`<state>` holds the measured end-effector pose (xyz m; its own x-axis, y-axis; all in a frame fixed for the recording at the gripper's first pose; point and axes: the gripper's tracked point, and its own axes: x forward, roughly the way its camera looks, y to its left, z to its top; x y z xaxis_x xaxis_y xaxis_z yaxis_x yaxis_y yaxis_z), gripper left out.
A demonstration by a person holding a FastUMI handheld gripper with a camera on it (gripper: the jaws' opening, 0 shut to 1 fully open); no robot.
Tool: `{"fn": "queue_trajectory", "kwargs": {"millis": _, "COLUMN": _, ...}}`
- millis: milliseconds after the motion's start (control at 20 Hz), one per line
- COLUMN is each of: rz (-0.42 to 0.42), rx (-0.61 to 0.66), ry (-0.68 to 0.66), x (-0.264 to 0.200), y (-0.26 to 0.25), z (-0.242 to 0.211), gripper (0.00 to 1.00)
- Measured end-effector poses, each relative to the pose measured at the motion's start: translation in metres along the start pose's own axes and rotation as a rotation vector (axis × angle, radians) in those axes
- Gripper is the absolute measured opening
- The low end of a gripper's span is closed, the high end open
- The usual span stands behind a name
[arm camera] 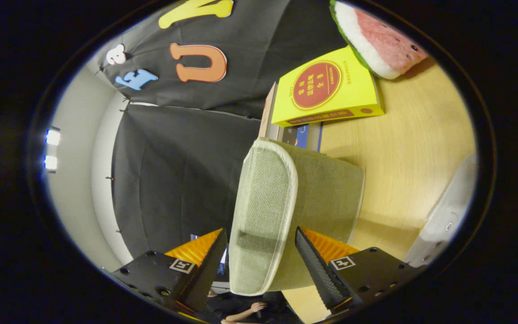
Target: Open the storage box then place both shoes into the box .Put the left shoe in first, then the right shoe, with the right side of both shoes facing outward in a uniform manner.
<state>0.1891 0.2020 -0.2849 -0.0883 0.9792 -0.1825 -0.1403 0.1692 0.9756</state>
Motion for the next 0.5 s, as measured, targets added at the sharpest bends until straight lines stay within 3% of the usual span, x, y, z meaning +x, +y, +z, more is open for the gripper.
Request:
{"fn": "queue_trajectory", "kwargs": {"millis": 50, "rz": 0.017, "rx": 0.012, "ry": -0.003, "x": 0.000, "y": 0.003, "z": 0.001, "gripper": 0.93}}
{"fn": "queue_trajectory", "kwargs": {"millis": 200, "rz": 0.017, "rx": 0.038, "ry": -0.008, "x": 0.000, "y": 0.001, "z": 0.005, "gripper": 0.67}}
{"fn": "queue_trajectory", "kwargs": {"millis": 350, "rz": 0.003, "rx": 0.035, "ry": -0.003, "x": -0.003, "y": 0.000, "z": 0.005, "gripper": 0.56}}
{"fn": "queue_trajectory", "kwargs": {"millis": 500, "rz": -0.012, "rx": 0.039, "ry": -0.003, "x": -0.018, "y": -0.003, "z": 0.009, "gripper": 0.55}}
